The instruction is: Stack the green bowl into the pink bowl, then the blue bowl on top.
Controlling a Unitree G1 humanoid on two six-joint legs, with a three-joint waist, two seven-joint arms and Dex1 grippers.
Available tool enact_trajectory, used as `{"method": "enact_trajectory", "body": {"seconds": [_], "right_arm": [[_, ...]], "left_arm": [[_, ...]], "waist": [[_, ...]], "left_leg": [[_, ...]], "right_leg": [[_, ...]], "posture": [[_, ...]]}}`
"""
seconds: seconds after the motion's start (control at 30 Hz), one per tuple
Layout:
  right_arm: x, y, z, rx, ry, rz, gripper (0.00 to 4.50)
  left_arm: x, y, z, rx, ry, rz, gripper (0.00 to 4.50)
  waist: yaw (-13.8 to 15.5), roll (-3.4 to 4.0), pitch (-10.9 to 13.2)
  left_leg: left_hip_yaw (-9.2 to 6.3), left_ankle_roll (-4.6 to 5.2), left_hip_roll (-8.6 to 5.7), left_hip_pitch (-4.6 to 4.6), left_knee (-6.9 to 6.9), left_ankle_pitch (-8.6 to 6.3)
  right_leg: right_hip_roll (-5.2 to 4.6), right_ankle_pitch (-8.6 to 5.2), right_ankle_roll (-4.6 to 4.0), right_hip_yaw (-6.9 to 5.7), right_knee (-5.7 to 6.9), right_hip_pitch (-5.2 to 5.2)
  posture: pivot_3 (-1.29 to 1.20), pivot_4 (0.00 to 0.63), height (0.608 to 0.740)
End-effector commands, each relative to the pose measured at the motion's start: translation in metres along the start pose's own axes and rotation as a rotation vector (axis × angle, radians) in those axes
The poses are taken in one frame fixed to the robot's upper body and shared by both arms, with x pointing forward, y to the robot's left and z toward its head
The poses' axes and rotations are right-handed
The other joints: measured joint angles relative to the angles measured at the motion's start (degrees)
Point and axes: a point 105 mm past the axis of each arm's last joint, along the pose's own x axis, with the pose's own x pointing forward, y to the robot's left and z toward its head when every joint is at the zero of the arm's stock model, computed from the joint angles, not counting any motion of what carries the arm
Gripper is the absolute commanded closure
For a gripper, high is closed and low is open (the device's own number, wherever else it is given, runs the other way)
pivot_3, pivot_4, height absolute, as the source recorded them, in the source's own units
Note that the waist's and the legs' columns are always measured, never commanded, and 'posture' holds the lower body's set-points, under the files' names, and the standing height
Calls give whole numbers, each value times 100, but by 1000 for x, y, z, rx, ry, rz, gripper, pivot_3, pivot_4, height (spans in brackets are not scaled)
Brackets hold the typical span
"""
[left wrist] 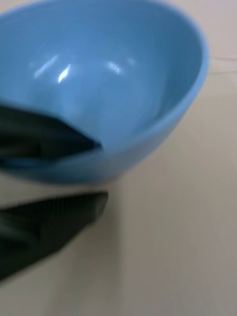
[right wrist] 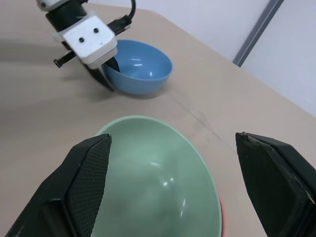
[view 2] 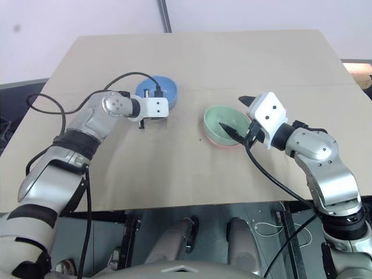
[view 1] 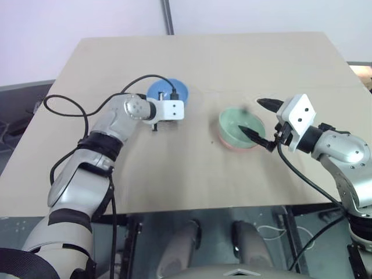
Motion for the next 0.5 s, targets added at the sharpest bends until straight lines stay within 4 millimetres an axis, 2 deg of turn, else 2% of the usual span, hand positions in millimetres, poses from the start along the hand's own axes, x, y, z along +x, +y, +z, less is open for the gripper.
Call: {"method": "enact_trajectory", "body": {"seconds": [0.03,0.13,0.27,0.37,0.5], "right_arm": [[-10,-8,8,-40,-14,-66,122],[-18,-14,3,-32,10,-105,122],[-46,-26,-11,-39,92,-193,122],[-62,-27,-16,-43,138,-233,122],[-77,-31,-22,-45,192,-305,122]], "left_arm": [[-14,20,21,28,-117,41,4491],[-35,34,51,43,-290,53,4491],[-76,46,119,131,-612,15,4491],[-89,44,148,188,-712,-56,4491],[-87,29,174,267,-791,-189,4491]], "waist": [[-2,0,0],[-1,-2,1],[39,-3,2],[27,-1,1],[-21,2,-1]], "left_leg": [[1,0,0,0,4,0],[-4,0,0,-5,9,0],[-20,0,-4,-37,28,0],[-21,-4,-11,-63,74,3],[-7,14,-7,-43,80,-8]], "right_leg": [[0,0,2,0,1,1],[0,3,1,-3,2,0],[-5,5,-1,-21,0,-13],[-8,10,6,-26,0,-16],[-2,9,25,-14,6,-1]], "posture": [[0,150,740],[0,150,740],[0,150,740],[0,150,740],[0,150,740]]}}
